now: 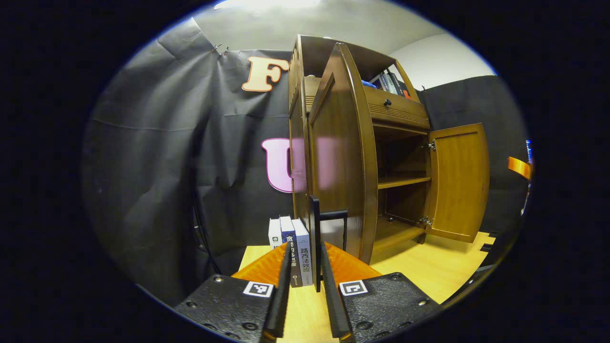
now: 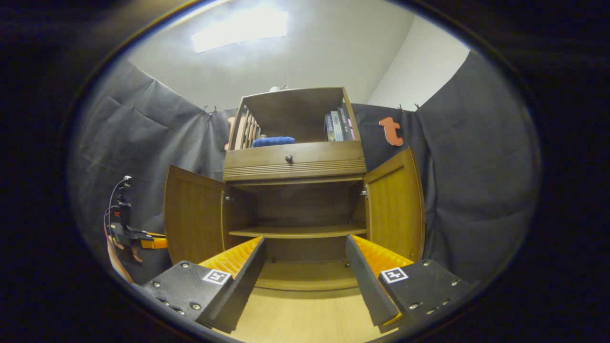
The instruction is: Open the right door of the double-door shoe cabinet with the right hand, and open the left door with the left hand.
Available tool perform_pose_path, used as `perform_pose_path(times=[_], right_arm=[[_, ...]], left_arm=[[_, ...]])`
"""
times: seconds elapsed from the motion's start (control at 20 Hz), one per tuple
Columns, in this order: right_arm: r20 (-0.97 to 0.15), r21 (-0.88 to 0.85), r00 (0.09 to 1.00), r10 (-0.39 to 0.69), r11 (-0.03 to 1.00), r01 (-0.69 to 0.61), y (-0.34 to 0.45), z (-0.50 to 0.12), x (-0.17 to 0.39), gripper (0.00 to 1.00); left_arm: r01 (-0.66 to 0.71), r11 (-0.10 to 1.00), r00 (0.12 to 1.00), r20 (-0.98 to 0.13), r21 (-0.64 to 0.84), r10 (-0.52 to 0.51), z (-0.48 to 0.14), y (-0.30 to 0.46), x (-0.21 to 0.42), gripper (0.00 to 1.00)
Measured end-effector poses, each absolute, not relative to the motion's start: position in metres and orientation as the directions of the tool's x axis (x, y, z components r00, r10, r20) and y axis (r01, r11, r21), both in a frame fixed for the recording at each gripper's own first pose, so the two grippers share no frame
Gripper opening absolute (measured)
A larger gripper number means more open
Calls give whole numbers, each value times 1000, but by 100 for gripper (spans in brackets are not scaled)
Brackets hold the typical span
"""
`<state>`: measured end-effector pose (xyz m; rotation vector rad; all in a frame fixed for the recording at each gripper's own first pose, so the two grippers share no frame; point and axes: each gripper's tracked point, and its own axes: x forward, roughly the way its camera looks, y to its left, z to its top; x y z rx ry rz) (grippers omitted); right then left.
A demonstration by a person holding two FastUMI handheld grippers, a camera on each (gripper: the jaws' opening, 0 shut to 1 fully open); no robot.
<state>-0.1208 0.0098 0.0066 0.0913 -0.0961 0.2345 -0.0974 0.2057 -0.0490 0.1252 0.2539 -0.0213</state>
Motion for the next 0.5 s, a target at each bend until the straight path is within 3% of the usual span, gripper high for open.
perform_pose_path(times=[0.2, 0.25, 0.45, 0.5], right_arm=[[90, 79, 968, 236, 967, -243, 11, 0, -119, 99], [82, 72, 971, 225, 970, -230, 8, -2, -119, 99], [73, 27, 972, 226, 973, -228, 13, -2, -121, 98], [71, 21, 970, 230, 972, -232, 14, -2, -122, 98]], left_arm=[[6, 992, 971, -236, 129, 25, -43, 207, -105, 51], [-8, 990, 971, -234, 142, 42, -42, 209, -107, 48], [-66, 985, 977, -188, 162, 97, -21, 216, -121, 57], [-80, 985, 979, -172, 155, 107, -14, 215, -124, 54]])
